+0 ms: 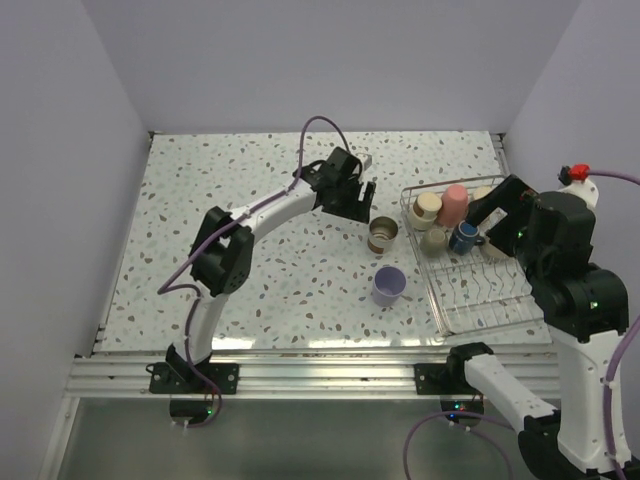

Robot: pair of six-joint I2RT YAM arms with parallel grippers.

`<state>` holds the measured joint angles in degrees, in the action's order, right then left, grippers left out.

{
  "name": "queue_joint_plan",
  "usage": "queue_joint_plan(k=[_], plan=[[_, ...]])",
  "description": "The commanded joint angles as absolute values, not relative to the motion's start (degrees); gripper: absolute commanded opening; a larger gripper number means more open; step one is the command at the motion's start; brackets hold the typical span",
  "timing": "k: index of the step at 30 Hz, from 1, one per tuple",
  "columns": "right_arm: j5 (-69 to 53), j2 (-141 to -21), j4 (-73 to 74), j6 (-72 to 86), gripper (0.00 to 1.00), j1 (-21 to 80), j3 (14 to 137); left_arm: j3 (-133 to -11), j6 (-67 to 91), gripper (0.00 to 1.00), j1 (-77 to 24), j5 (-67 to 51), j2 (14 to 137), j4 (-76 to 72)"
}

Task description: Load the cups into the dish rack

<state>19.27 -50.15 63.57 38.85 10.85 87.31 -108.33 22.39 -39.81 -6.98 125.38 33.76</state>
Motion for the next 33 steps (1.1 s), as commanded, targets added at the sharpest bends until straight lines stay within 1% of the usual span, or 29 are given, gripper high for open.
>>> queue_joint_plan(k=[1, 9, 11, 14, 15, 18, 19, 21, 24, 27, 28, 29, 30, 31, 32, 33], plan=[[16.4, -50.5, 68.1, 38.4, 0.98, 10.8, 85.5, -109.6, 21.3, 0.78, -41.2, -8.6, 124.7, 32.6], [14.2, -49.4, 69.9, 35.9, 0.98, 10.8, 84.4, -110.8, 23.1, 0.79, -44.3, -7.7, 125.4, 30.1], [13.7, -49.4, 70.0, 35.4, 0.98, 10.7, 84.6, -111.5, 23.4, 0.77, -44.5, -6.5, 126.8, 31.0], [13.5, -50.0, 70.1, 34.1, 0.98, 10.7, 85.3, -111.8, 24.0, 0.64, -44.6, -5.1, 128.7, 32.2], [13.6, -50.2, 70.1, 33.4, 0.98, 10.9, 85.4, -111.8, 24.1, 0.56, -44.7, -5.0, 129.3, 32.2], [13.4, -50.4, 70.3, 32.7, 0.98, 10.8, 85.5, -112.6, 24.4, 0.39, -44.8, -5.4, 131.3, 32.3], [13.2, -50.4, 70.2, 32.3, 0.98, 10.8, 85.4, -113.5, 24.5, 0.21, -44.9, -5.3, 131.7, 32.4], [12.7, -50.7, 69.9, 31.9, 0.98, 10.8, 85.3, -115.3, 25.0, 0.00, -44.9, -3.9, 132.9, 34.3], [10.4, -51.2, 67.9, 31.7, 0.98, 10.8, 85.2, -117.3, 24.5, 0.00, -44.7, -1.1, 131.8, 35.2], [2.4, -52.9, 62.1, 32.4, 0.98, 10.8, 85.0, -115.2, 24.3, 0.00, -43.2, -0.8, 127.4, 33.7], [0.3, -53.5, 60.4, 33.1, 0.98, 10.7, 84.9, -112.0, 25.0, 0.00, -41.4, -2.0, 123.9, 32.4], [-5.7, -54.3, 56.2, 34.2, 0.98, 10.7, 84.3, -109.7, 25.9, 0.00, -40.1, -6.5, 121.7, 30.5], [-8.8, -55.2, 53.4, 36.9, 0.98, 10.7, 83.6, -106.8, 28.7, 0.00, -38.7, -9.5, 119.3, 24.8], [-11.7, -55.5, 50.2, 38.8, 0.98, 10.7, 82.8, -100.2, 30.6, 0.00, -35.5, -16.3, 114.0, 21.0], [-17.6, -55.8, 43.1, 40.9, 0.98, 10.7, 80.5, -96.8, 32.6, 0.00, -34.0, -19.7, 111.5, 16.9], [-19.8, -56.2, 38.8, 46.0, 0.98, 10.8, 79.1, -93.6, 36.9, 0.00, -32.5, -22.7, 109.1, 9.0]])
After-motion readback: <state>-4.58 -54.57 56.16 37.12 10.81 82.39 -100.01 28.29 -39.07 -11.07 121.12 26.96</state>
